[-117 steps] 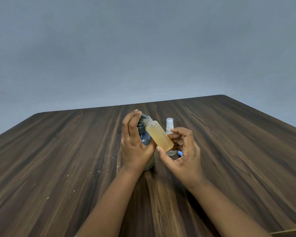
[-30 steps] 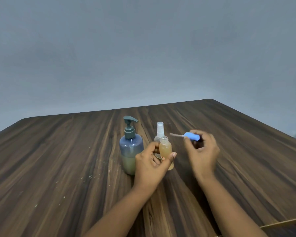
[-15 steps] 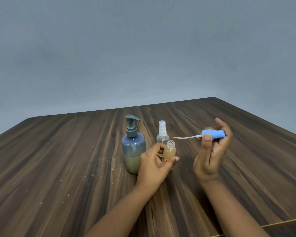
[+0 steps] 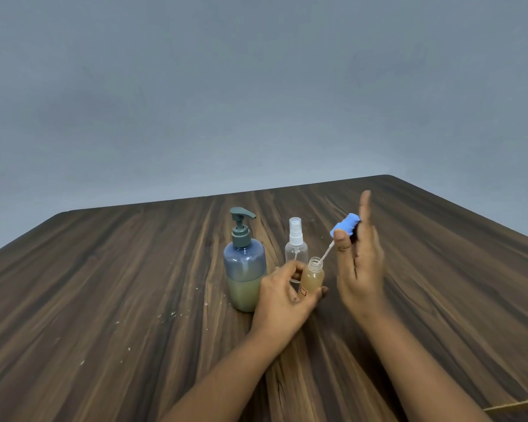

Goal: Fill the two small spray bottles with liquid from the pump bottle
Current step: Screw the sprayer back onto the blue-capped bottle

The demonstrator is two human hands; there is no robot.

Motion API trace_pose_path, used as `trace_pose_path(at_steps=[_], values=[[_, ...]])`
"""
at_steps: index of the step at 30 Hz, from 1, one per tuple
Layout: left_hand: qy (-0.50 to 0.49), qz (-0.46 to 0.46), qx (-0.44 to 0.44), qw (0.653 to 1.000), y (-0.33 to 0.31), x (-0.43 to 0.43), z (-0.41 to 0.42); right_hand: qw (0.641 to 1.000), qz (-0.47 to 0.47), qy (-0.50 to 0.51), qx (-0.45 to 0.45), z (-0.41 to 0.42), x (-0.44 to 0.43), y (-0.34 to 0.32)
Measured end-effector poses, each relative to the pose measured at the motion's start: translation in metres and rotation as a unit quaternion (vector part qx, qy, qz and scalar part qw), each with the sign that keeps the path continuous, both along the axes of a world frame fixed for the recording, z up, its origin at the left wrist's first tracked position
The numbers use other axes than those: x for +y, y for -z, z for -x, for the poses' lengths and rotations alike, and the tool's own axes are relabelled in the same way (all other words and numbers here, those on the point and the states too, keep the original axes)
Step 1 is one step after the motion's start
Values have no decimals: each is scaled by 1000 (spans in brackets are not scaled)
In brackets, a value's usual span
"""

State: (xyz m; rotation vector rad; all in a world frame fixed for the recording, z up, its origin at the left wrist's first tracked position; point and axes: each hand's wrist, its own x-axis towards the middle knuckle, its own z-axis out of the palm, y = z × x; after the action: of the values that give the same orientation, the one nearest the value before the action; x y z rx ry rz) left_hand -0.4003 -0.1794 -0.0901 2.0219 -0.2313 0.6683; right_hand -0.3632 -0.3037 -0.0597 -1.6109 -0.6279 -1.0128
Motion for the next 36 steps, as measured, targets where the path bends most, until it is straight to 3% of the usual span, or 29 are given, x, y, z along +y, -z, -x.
trace_pose_path(at_steps=[6,13,21,28,36], values=[[16,-7,6,1000,-4,-1,4,992,115,-22,52,4,3,5],[13,-11,21,1000,-4,-1,4,968,8,-151,200,7,9,5],[-9,-9,19,1000,-2,-1,3,985,52,-110,123,9,11,7],[-15,-15,23,999,-2,-1,1,989,64,-70,117,8,13,10],[-7,0,29,1000,-7,-2,4,975,66,-140,156,10,11,10]])
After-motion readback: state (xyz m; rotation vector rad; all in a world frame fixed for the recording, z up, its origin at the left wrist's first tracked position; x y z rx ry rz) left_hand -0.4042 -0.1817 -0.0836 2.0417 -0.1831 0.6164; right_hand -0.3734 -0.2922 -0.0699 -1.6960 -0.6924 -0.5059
